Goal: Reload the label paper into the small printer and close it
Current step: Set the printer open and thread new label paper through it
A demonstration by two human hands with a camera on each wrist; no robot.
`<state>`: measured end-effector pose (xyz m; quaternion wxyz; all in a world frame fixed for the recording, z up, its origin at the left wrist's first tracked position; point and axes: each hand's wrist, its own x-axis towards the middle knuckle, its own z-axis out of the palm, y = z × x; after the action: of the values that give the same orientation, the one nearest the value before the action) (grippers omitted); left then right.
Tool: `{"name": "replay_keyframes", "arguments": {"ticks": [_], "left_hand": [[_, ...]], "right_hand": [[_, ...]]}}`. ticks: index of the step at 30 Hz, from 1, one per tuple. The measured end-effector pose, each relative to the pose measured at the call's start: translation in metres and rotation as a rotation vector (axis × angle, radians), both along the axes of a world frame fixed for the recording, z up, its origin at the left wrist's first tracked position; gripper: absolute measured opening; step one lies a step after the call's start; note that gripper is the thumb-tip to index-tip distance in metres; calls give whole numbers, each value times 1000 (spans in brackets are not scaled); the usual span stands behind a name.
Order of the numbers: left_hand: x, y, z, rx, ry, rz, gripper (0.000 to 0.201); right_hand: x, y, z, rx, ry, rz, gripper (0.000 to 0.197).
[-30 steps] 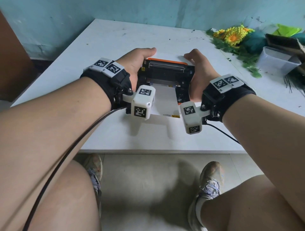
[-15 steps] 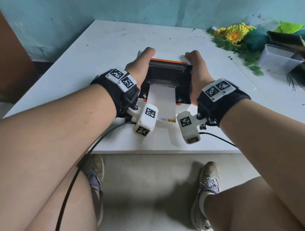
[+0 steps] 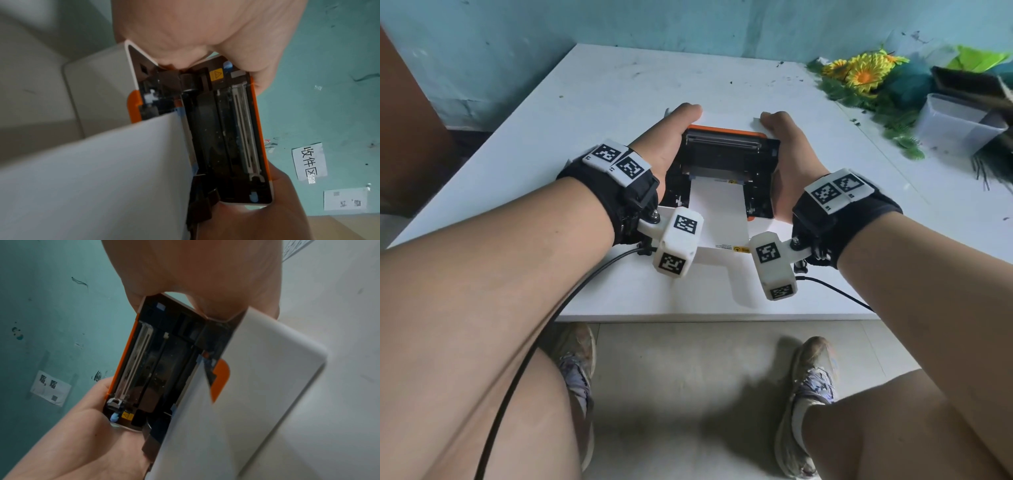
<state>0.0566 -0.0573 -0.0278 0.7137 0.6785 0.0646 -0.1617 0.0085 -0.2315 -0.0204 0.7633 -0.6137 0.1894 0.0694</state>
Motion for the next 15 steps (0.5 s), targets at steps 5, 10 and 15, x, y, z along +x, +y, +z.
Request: {"name": "replay_keyframes", "arguments": {"ticks": [5,10,15], "left_hand": [[1,1,1,-29,-8,-3,30],[1,2,-1,-47,-21,18,52],[-2,5,2,-104,-26,-7,24]], "right_hand": [[1,-1,0,-19,-4,3,44],[0,-11,-3,61,4,77,69],[-2,-13,0,117,14,119,83]]}}
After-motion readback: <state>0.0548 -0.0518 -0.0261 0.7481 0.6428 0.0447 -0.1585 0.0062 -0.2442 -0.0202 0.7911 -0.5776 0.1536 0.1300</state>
